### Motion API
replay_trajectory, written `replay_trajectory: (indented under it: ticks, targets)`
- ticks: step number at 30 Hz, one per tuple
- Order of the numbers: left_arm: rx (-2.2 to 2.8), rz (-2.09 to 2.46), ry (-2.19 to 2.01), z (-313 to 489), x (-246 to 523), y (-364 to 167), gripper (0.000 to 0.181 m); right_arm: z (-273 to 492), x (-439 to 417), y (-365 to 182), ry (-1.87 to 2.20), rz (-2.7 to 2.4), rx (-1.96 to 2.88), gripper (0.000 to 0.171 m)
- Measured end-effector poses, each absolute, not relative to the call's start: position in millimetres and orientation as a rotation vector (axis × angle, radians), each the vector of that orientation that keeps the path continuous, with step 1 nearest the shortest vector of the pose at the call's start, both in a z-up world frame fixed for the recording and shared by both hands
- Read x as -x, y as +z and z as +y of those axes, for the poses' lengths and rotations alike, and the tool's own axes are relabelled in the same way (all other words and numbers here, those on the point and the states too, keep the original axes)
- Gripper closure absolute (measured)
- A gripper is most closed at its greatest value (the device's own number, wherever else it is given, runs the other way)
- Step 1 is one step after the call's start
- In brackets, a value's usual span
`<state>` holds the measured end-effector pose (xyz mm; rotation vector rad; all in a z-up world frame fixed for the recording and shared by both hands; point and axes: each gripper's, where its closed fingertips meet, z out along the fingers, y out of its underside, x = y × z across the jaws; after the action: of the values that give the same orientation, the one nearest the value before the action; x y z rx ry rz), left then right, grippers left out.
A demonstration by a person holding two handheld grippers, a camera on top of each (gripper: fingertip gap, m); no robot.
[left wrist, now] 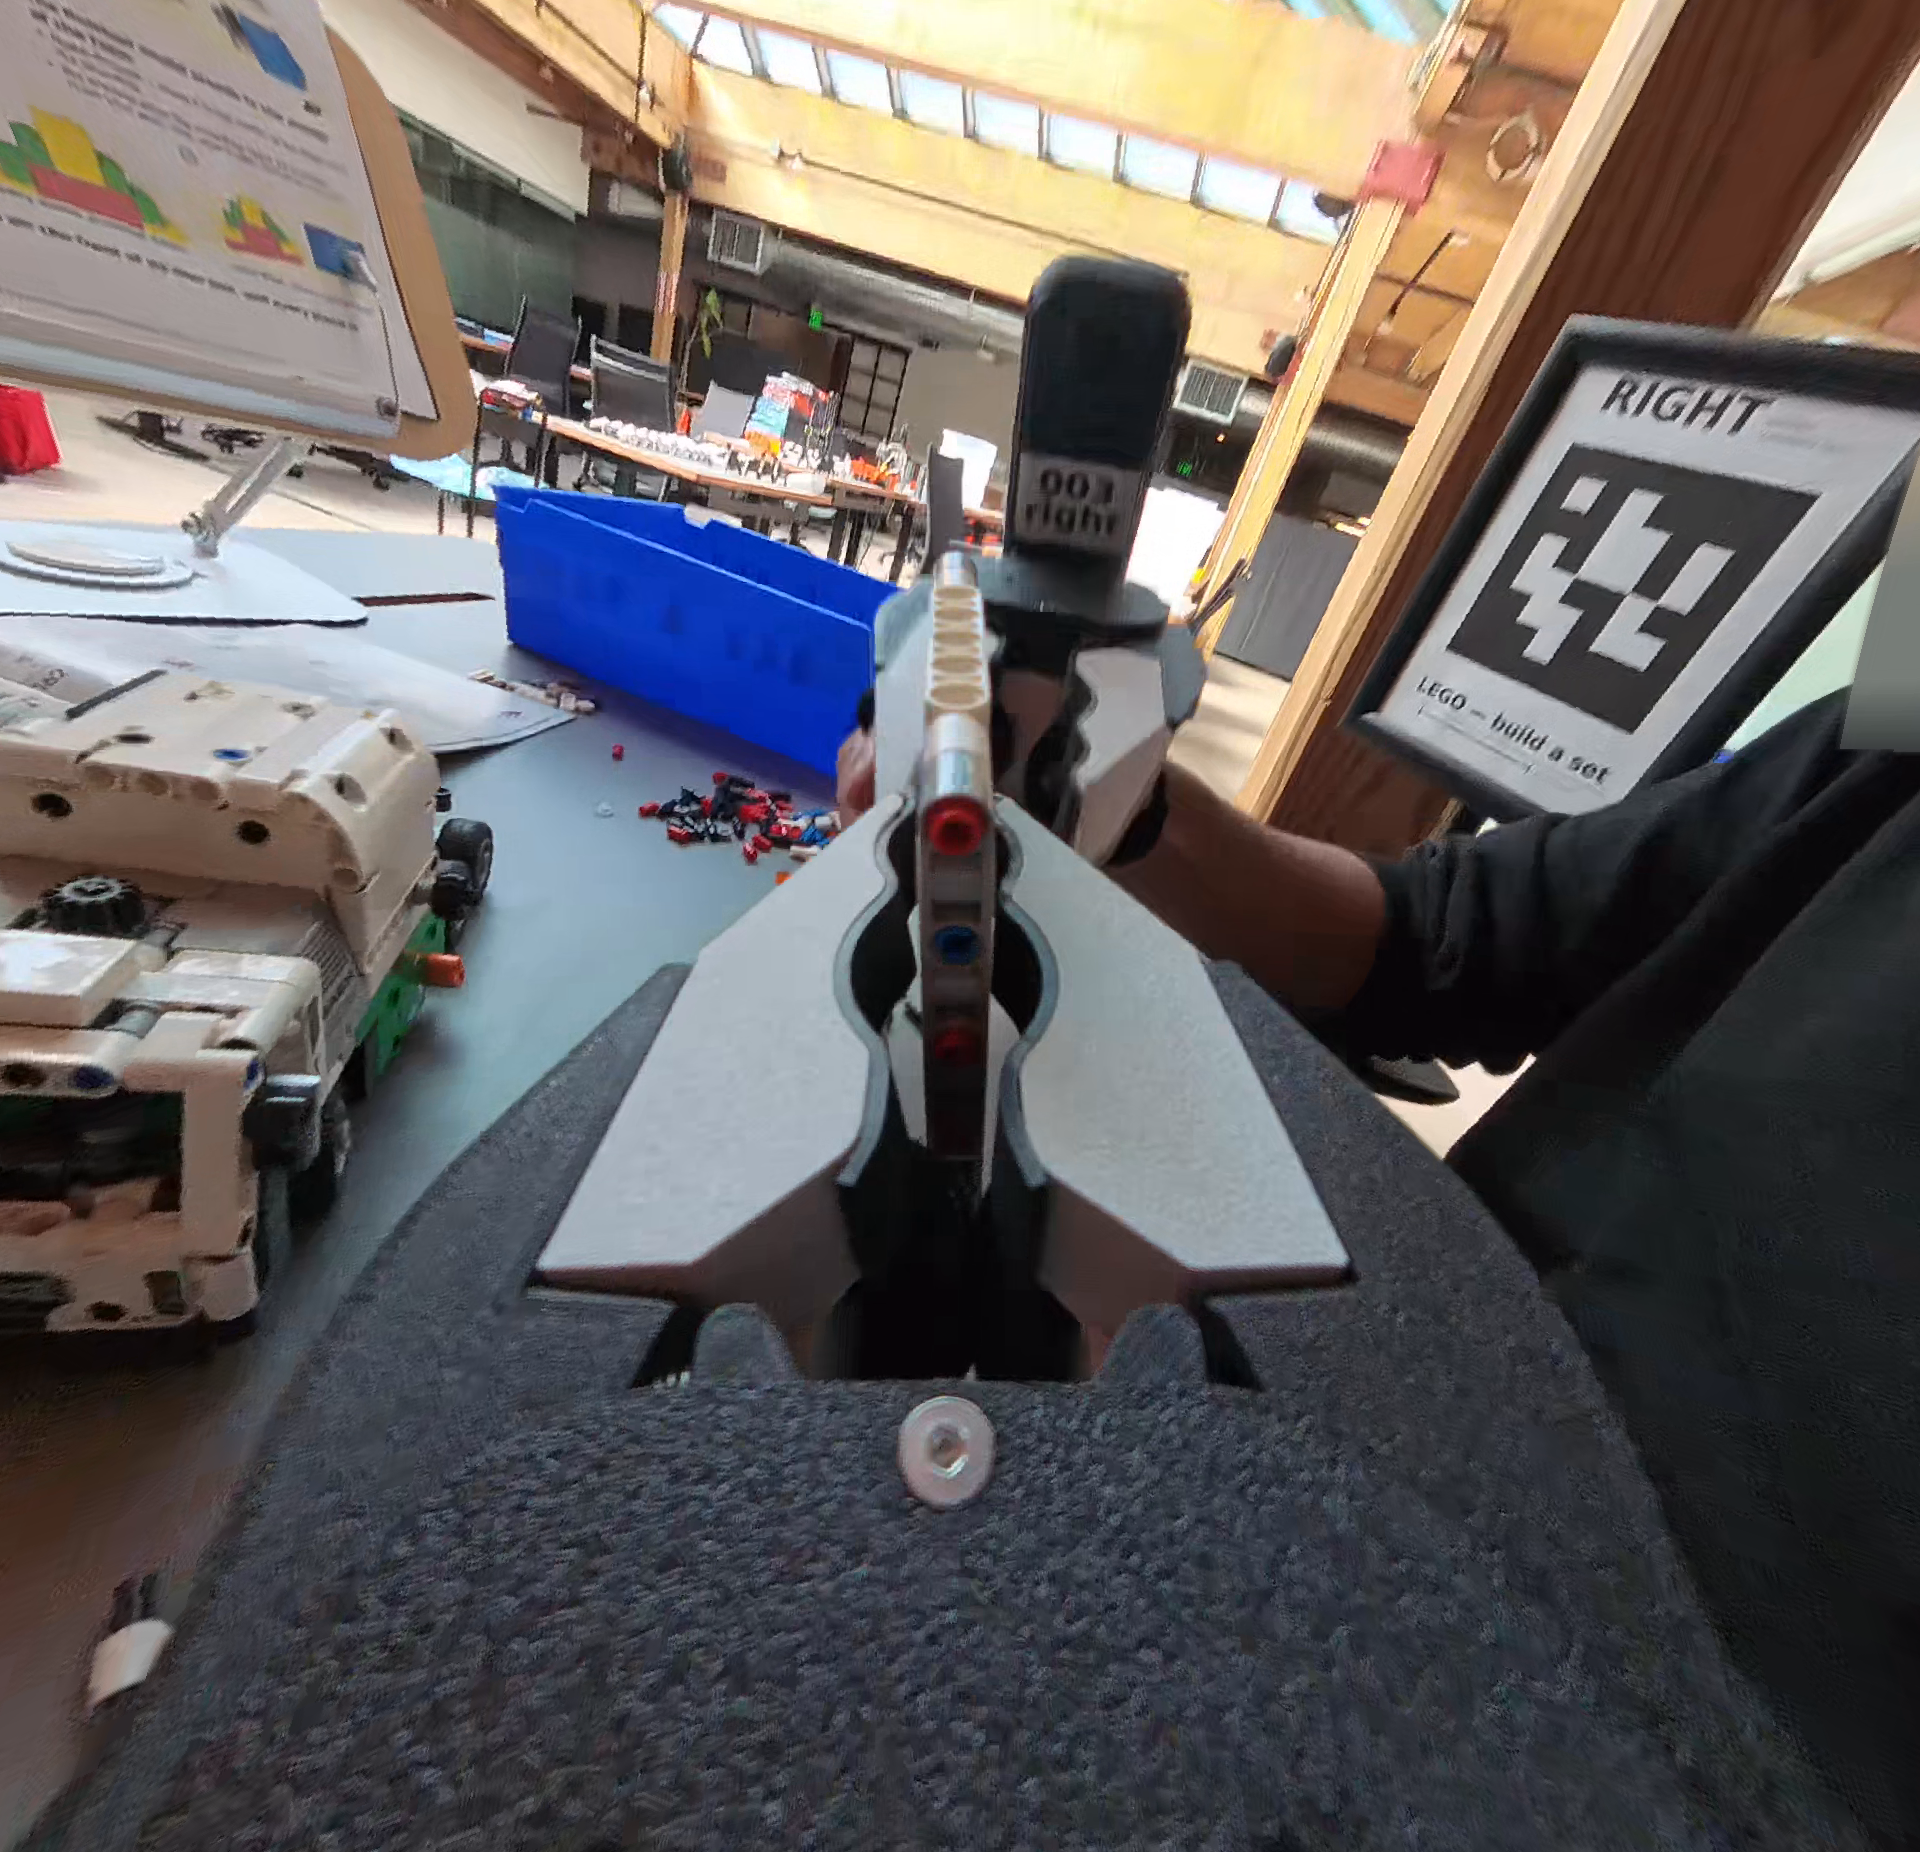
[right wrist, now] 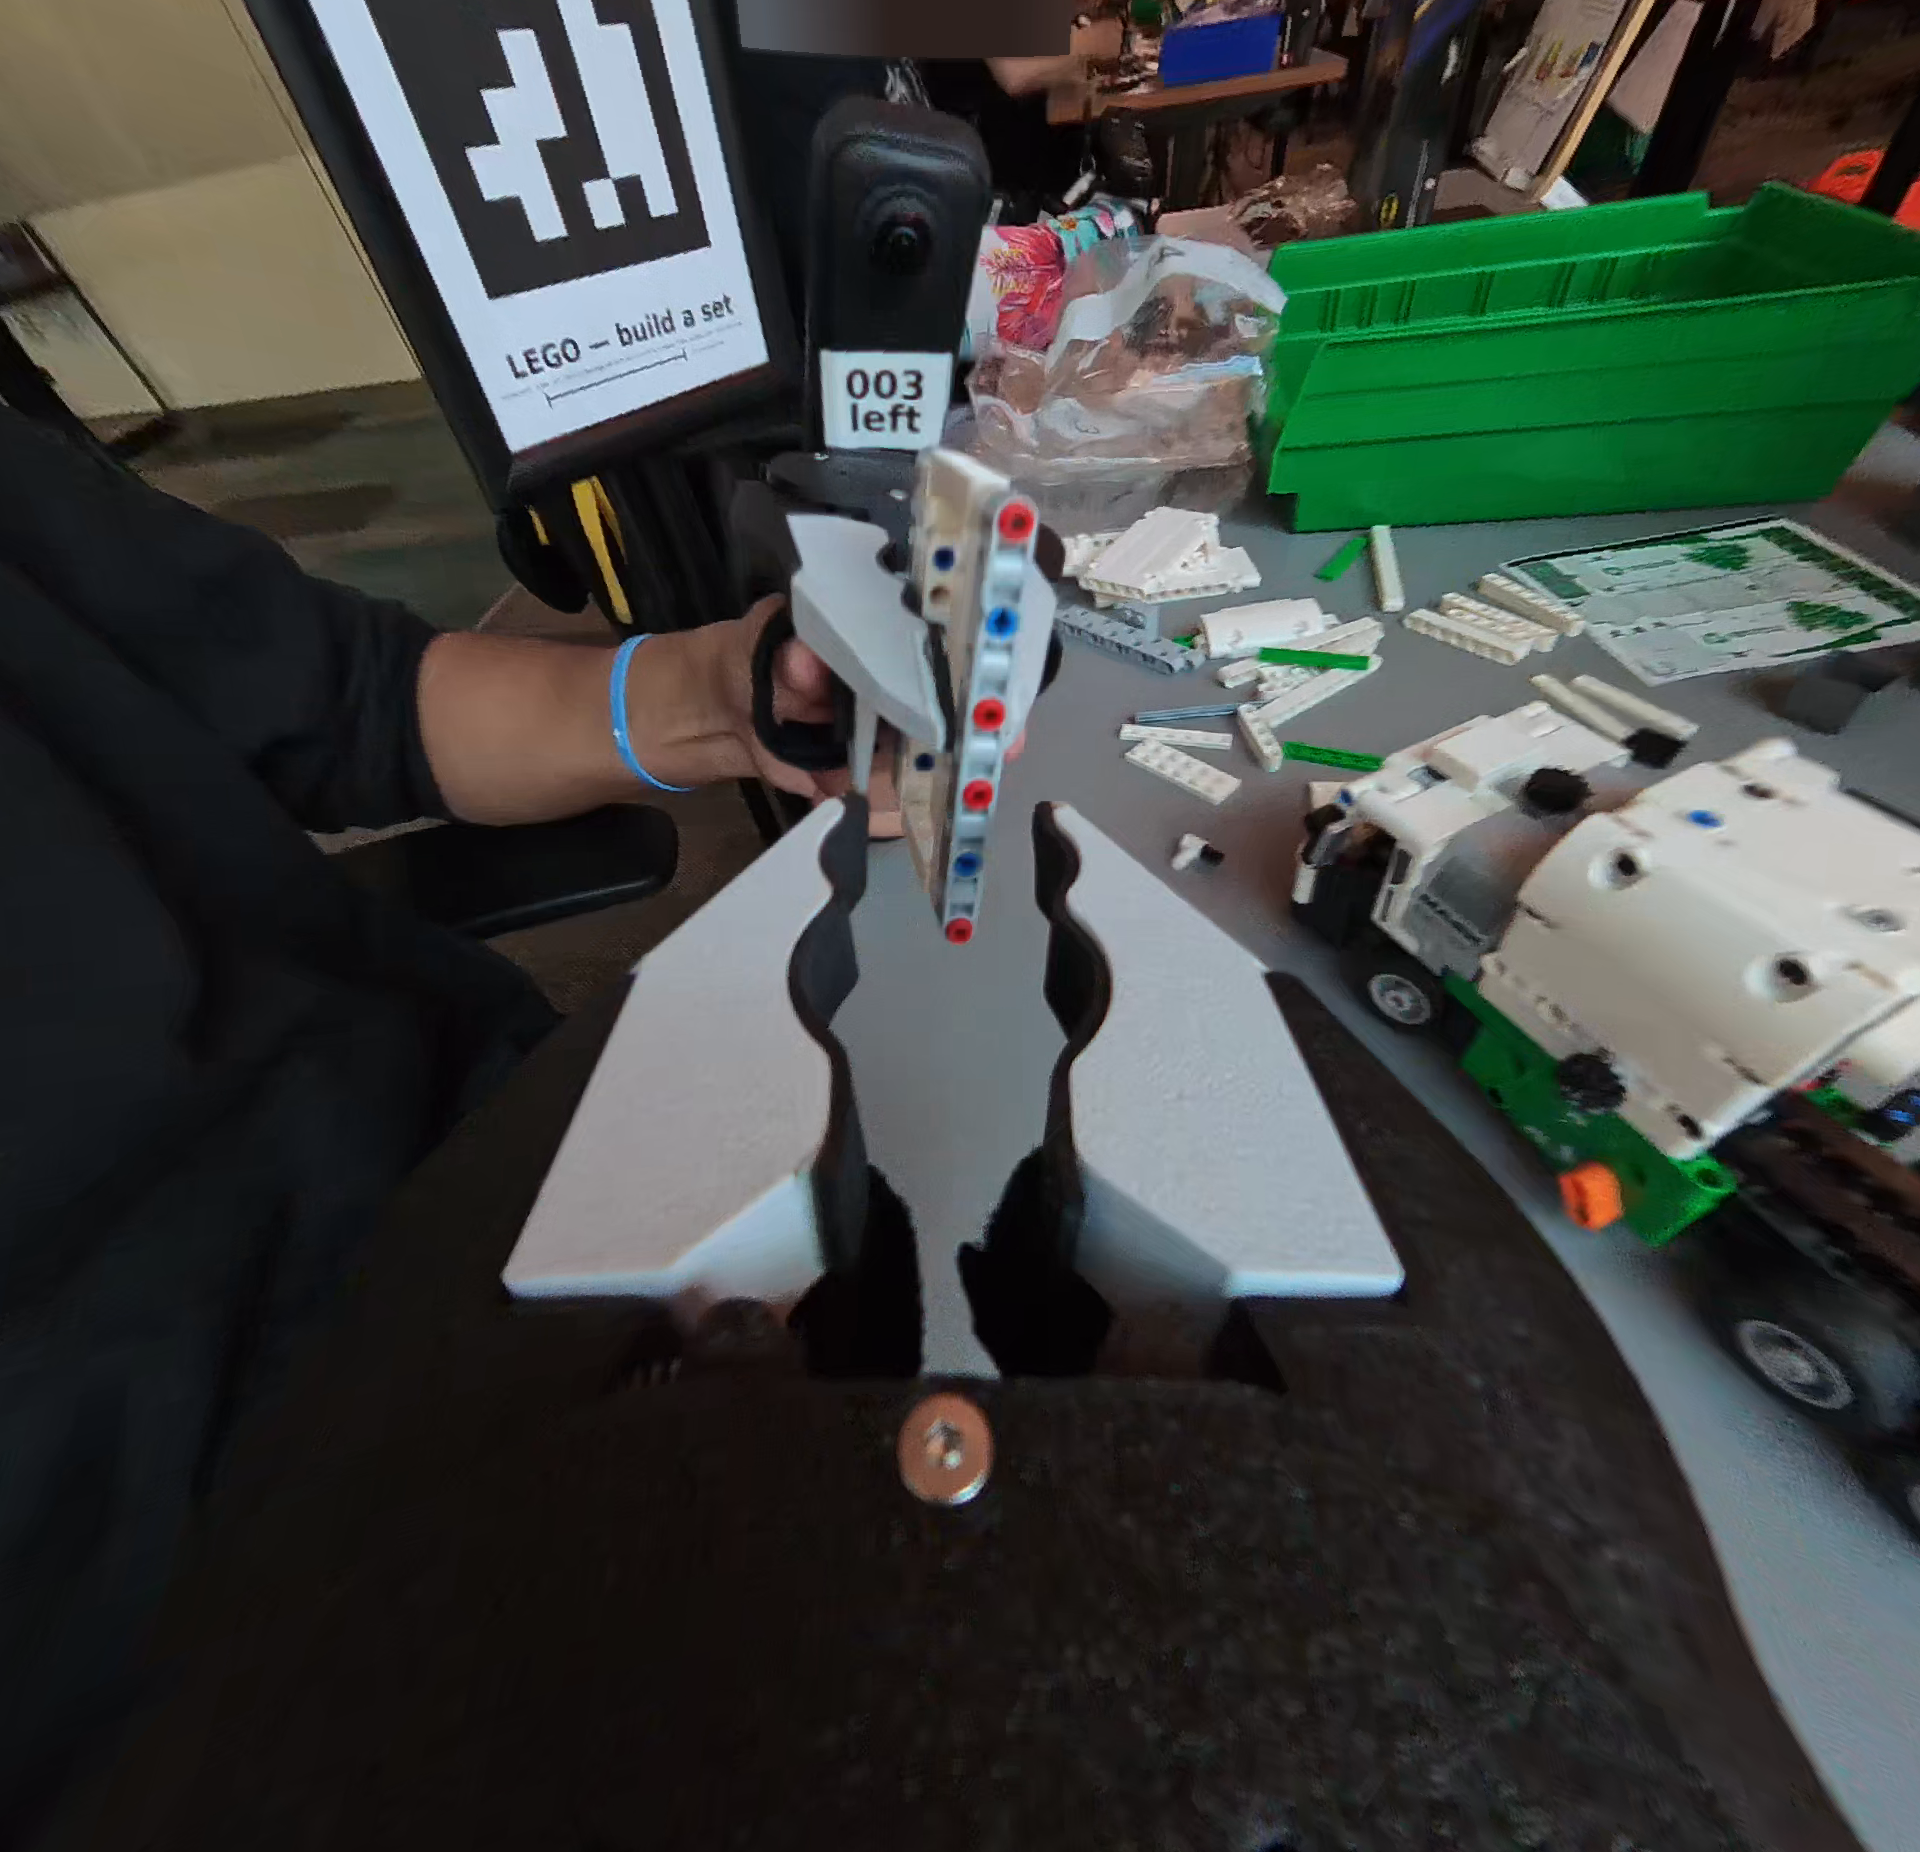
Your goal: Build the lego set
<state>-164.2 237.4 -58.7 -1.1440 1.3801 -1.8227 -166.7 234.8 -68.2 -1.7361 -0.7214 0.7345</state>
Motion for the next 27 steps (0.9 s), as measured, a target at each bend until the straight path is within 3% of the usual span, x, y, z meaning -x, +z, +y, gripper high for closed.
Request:
replay_trajectory:
  ticks: [2,3,6,10,23,27]
  targets:
    - [1.109,1.371,-1.88,231,165,-52,0.176,233,182,-86,0.756,-0.752,1.772,0.147]
    - [1.09,1.392,-1.895,226,166,-50,0.176,233,186,-90,0.74,-0.776,1.79,0.161]
    - [1.05,1.498,-1.862,216,172,-51,0.175,223,190,-89,0.813,-0.842,1.809,0.165]
    - [1.056,1.623,-1.766,213,177,-59,0.163,210,188,-102,0.806,-0.985,1.93,0.165]
    - [1.096,1.683,-1.685,215,174,-81,0.175,209,176,-125,0.699,-1.103,2.115,0.165]
    - [1.192,1.504,-1.619,254,174,-75,0.176,223,136,-121,0.494,-0.902,2.084,0.149]
